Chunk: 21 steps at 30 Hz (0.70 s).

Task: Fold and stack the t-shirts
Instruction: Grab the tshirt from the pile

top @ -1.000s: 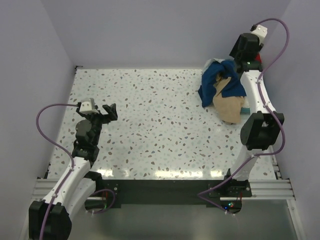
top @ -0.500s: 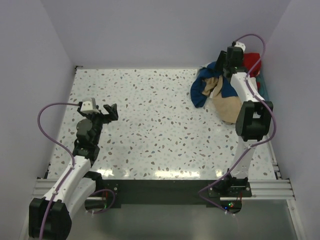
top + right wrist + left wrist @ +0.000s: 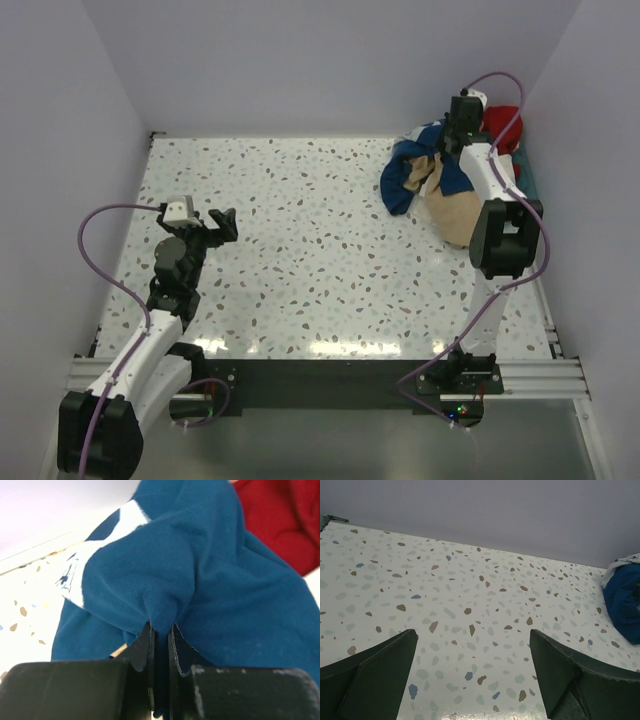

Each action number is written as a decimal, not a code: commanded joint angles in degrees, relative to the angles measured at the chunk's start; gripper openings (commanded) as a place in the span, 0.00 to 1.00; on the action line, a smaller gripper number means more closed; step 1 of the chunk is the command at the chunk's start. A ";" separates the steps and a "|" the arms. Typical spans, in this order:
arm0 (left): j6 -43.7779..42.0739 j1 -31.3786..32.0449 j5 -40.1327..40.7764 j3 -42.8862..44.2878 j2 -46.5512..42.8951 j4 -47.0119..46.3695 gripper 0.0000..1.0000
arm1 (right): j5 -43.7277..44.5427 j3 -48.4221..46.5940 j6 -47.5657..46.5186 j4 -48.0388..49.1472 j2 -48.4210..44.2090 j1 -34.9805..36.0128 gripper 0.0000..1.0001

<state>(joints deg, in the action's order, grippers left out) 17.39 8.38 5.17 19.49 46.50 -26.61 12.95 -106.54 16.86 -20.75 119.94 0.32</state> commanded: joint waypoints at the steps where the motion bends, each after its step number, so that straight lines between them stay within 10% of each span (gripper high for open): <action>1: 0.37 0.06 -0.60 -0.33 -0.27 -3.62 1.00 | 6.19 -2.27 0.10 -3.24 -3.20 -0.14 0.00; 21: 0.37 0.06 -0.34 -0.33 -0.53 -3.18 1.00 | 21.23 -15.80 -4.47 -10.97 -10.95 -7.70 0.00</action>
<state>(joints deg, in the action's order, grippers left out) 17.39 8.38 5.08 19.46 46.37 -26.65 29.12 -118.02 14.48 -31.35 111.39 -6.90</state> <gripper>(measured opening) 0.997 0.084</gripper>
